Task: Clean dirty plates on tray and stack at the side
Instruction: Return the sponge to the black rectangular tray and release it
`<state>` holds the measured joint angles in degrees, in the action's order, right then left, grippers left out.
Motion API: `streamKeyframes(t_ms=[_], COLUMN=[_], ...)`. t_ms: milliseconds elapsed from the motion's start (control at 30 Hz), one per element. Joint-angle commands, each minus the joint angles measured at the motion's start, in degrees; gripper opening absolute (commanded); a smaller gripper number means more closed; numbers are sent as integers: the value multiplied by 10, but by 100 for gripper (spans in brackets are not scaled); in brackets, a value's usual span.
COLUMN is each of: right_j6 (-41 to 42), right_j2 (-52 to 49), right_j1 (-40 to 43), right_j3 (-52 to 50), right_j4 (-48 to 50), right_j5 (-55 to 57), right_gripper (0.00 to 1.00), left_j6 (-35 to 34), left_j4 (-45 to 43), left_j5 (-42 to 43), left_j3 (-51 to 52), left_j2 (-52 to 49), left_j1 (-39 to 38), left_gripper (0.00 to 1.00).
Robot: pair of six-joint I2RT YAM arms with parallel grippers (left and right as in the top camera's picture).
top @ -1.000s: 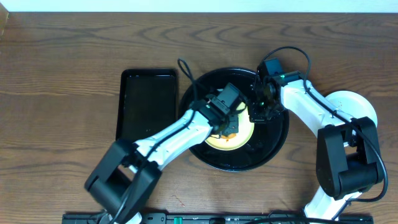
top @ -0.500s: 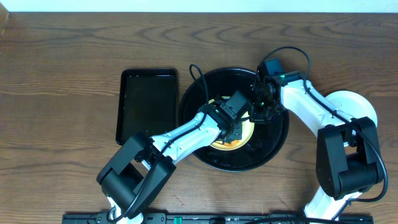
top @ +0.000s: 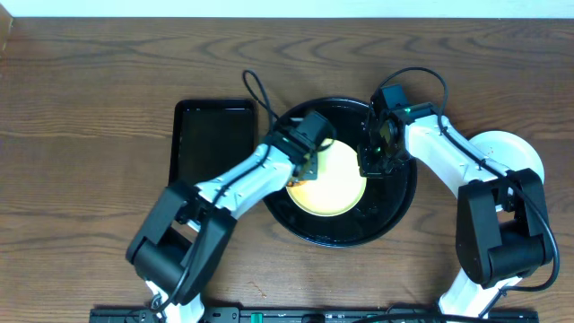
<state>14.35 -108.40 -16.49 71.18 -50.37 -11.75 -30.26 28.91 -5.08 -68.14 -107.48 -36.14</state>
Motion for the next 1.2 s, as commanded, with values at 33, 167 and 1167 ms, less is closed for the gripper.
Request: streamKeyframes(t_ms=[33,167,1167], right_j6=[4,4,43], right_j2=[-6,-6,-7], right_j1=[-4,-4,-36], right_j3=[-2,-2,-84], right_j4=[-2,-2,121], right_j5=[4,4,-44], right_gripper=[17,22,20], left_j6=[46,52,112], left_j4=[28,71,152], left_j5=[-23,-17,10], left_j3=[0,0,4], left_j2=[68,136,113], left_j1=[24,31,284], left_gripper=[8,8,8])
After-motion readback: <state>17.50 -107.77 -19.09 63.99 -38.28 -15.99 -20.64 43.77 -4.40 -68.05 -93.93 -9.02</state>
